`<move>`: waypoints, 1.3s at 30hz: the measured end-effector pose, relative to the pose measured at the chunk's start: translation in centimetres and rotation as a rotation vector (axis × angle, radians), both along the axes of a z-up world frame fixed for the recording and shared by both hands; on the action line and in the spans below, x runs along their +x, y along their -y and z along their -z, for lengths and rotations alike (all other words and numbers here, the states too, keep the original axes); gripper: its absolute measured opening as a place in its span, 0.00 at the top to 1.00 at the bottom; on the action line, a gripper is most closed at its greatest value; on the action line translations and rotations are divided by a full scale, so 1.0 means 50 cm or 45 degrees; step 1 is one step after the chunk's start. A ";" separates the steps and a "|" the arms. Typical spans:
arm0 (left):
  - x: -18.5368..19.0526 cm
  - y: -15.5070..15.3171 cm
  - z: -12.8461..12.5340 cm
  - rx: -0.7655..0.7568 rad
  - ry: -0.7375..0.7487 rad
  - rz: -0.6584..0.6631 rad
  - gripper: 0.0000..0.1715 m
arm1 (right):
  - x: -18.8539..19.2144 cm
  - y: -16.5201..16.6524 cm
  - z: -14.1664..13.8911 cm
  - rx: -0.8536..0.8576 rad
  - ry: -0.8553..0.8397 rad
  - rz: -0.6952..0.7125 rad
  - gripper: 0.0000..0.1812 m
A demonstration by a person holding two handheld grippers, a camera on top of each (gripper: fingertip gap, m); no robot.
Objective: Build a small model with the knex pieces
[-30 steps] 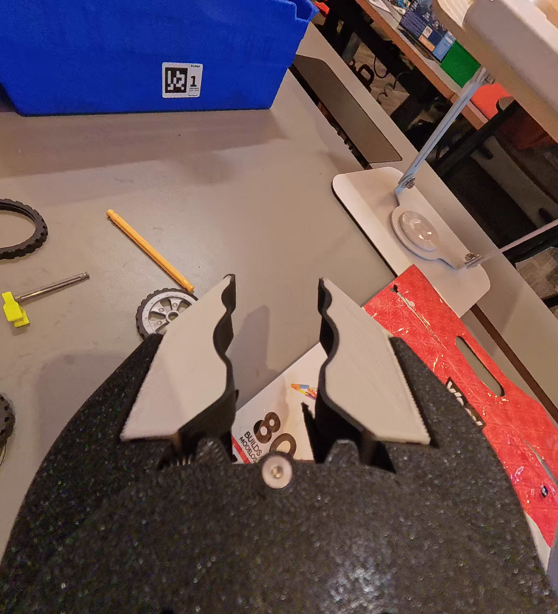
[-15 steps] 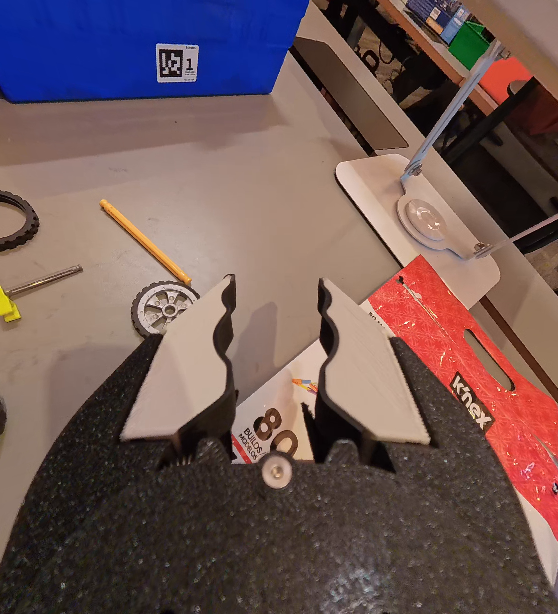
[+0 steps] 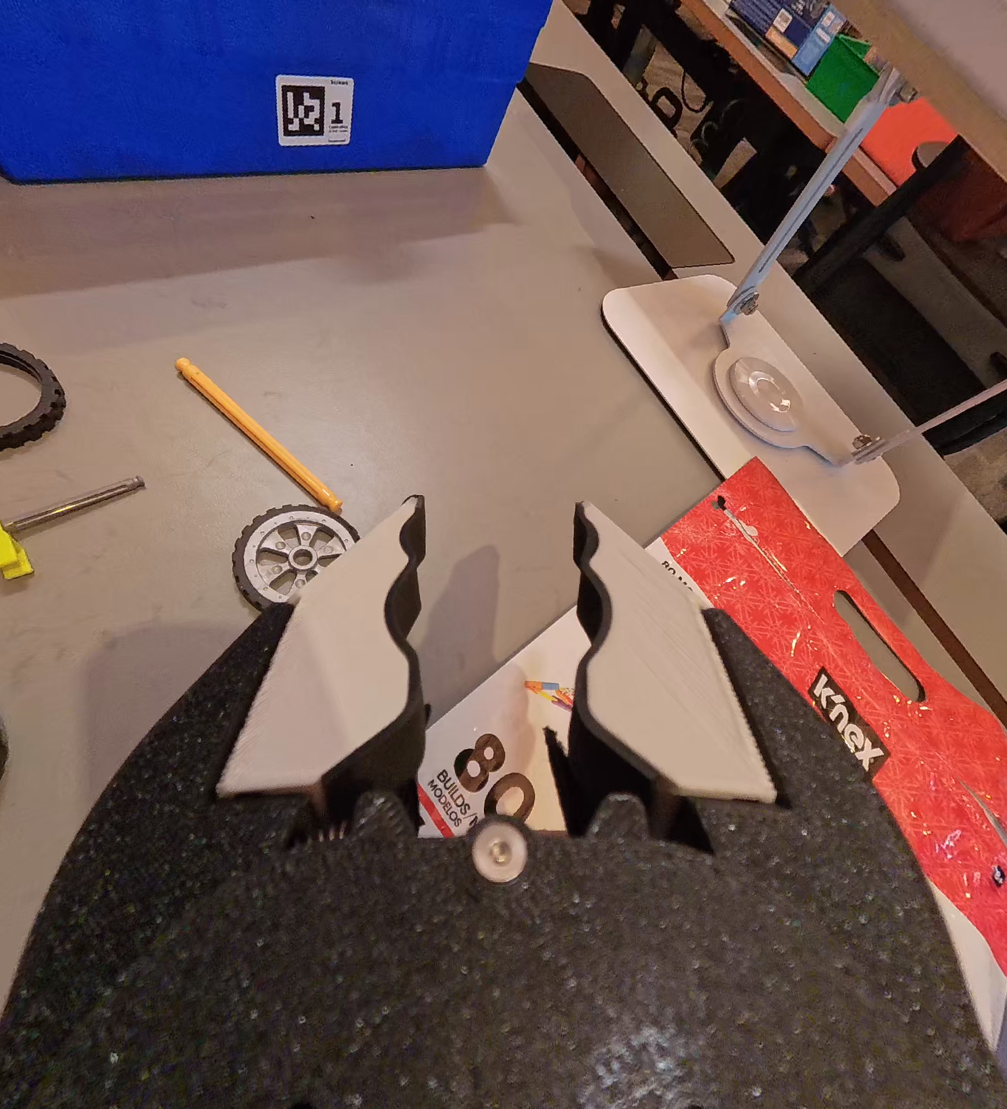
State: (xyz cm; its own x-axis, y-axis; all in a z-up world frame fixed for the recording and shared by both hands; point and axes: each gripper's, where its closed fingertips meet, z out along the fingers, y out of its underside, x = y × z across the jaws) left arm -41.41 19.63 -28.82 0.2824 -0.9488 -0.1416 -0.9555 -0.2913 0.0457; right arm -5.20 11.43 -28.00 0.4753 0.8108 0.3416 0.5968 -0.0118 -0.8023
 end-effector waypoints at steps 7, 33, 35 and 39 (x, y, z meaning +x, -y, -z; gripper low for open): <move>-0.012 0.020 0.064 -0.131 -0.083 0.014 0.87 | 0.001 0.000 0.000 -0.005 -0.007 0.001 0.73; 0.097 0.019 0.044 -0.112 0.085 0.209 0.77 | 0.004 -0.003 0.009 -0.027 -0.003 0.005 0.73; 0.106 0.024 0.054 -0.149 0.132 0.198 0.83 | 0.003 -0.002 0.011 -0.031 -0.003 0.003 0.73; 0.076 0.062 0.064 -0.256 0.070 0.160 0.99 | 0.003 -0.001 0.013 -0.032 0.004 -0.001 0.73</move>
